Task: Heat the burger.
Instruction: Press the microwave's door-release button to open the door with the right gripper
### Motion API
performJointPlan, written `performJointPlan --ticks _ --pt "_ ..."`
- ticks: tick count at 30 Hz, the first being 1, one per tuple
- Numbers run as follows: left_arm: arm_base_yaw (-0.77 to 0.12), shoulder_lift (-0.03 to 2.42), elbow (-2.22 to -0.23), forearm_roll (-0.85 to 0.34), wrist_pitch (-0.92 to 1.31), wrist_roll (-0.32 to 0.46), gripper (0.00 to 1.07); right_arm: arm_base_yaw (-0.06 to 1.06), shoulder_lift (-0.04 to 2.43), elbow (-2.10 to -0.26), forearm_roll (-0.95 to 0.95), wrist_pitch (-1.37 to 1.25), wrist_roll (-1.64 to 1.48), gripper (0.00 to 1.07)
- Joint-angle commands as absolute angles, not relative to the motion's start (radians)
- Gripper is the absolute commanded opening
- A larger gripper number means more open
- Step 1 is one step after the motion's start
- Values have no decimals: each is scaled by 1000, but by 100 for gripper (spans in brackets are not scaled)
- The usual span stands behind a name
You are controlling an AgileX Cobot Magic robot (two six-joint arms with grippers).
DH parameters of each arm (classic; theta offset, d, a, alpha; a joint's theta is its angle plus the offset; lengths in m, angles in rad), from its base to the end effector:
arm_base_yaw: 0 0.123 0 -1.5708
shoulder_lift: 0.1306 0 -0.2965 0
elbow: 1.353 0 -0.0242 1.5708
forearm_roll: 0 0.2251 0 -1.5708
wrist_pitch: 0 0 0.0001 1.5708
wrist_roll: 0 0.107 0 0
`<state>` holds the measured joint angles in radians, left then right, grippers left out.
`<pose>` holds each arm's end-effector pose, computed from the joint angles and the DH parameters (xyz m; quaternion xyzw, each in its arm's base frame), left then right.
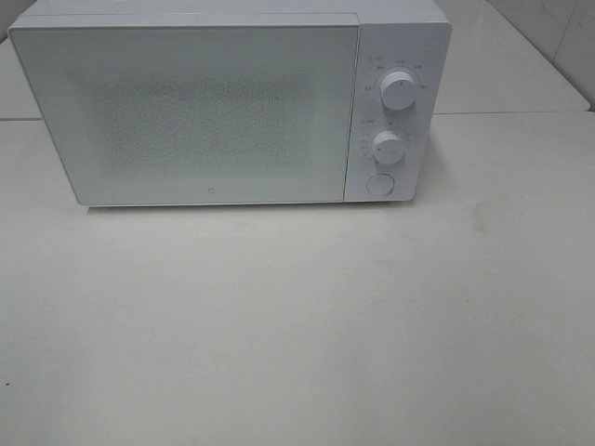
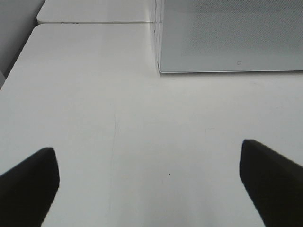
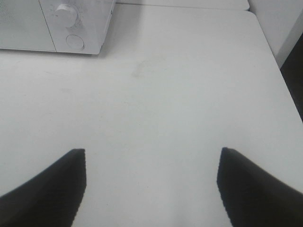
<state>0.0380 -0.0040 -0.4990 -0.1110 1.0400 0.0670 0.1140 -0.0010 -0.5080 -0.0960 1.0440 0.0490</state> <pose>-0.0242 -0.0112 0.2597 0.0139 0.8456 -0.0275 0.5330 -0.0240 -0.0117 0.2617 -0.0258 0.8451 -0.0045 0.5340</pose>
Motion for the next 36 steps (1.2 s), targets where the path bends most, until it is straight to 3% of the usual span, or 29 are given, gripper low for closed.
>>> performJointPlan --ticks 1,22,36 --pt "39 -27 -496 -115 1039 70 98 105 -31 -507 -95 1036 53 74" --pt "39 -25 -496 -112 1039 69 98 105 -18 -525 -96 1009 49 74" --pt "39 -25 -496 -112 1039 69 98 106 274 -497 -93 571 54 74"
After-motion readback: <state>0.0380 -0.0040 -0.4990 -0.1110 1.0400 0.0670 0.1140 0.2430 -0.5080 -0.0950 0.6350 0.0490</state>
